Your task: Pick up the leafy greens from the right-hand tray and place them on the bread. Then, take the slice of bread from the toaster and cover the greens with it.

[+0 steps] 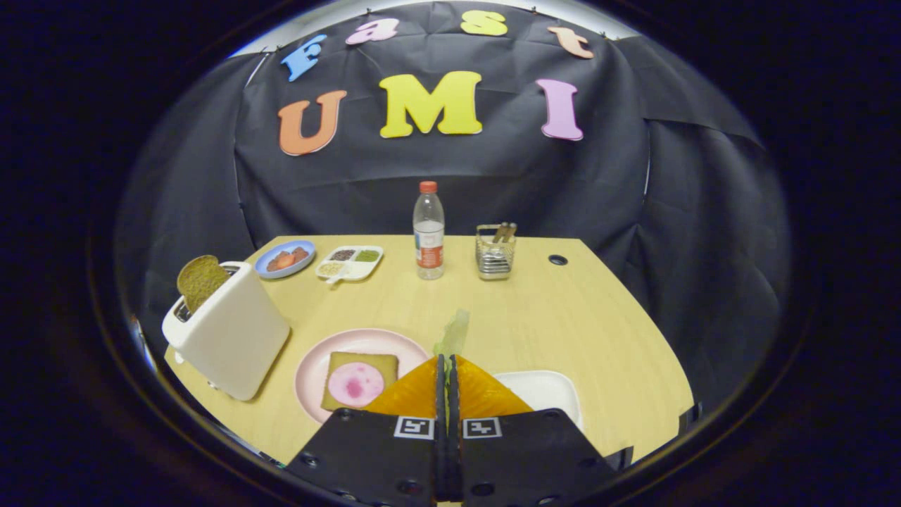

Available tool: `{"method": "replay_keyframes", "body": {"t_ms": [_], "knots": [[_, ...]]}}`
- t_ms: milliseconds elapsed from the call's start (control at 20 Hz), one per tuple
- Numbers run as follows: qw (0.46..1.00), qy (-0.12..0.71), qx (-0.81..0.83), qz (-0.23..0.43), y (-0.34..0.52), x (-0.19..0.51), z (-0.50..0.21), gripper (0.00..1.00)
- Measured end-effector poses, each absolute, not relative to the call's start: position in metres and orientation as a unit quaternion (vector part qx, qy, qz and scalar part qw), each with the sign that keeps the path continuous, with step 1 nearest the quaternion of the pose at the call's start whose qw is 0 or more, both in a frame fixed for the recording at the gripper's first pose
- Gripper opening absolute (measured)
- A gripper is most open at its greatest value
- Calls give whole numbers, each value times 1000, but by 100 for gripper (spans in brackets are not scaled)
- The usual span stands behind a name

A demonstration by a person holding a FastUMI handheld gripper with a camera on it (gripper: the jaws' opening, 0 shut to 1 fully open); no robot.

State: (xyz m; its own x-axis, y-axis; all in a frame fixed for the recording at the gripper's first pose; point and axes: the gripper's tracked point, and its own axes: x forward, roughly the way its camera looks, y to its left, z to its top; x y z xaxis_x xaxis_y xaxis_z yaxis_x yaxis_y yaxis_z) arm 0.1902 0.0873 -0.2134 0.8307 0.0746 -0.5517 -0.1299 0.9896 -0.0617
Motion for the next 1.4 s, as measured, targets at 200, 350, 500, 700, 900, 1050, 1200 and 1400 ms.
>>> {"method": "replay_keyframes", "body": {"t_ms": [200,350,500,700,900,1050,1200,1400], "knots": [[953,279,-70,95,146,184,-213,0],[945,291,-68,130,186,180,-225,0],[933,317,-39,168,222,176,-241,0],[931,321,-42,169,231,189,-257,0],[936,320,-73,128,204,218,-282,0],[932,338,-74,108,185,230,-303,0],[933,340,-67,101,180,238,-313,0],[936,335,-80,78,168,242,-315,18]]}}
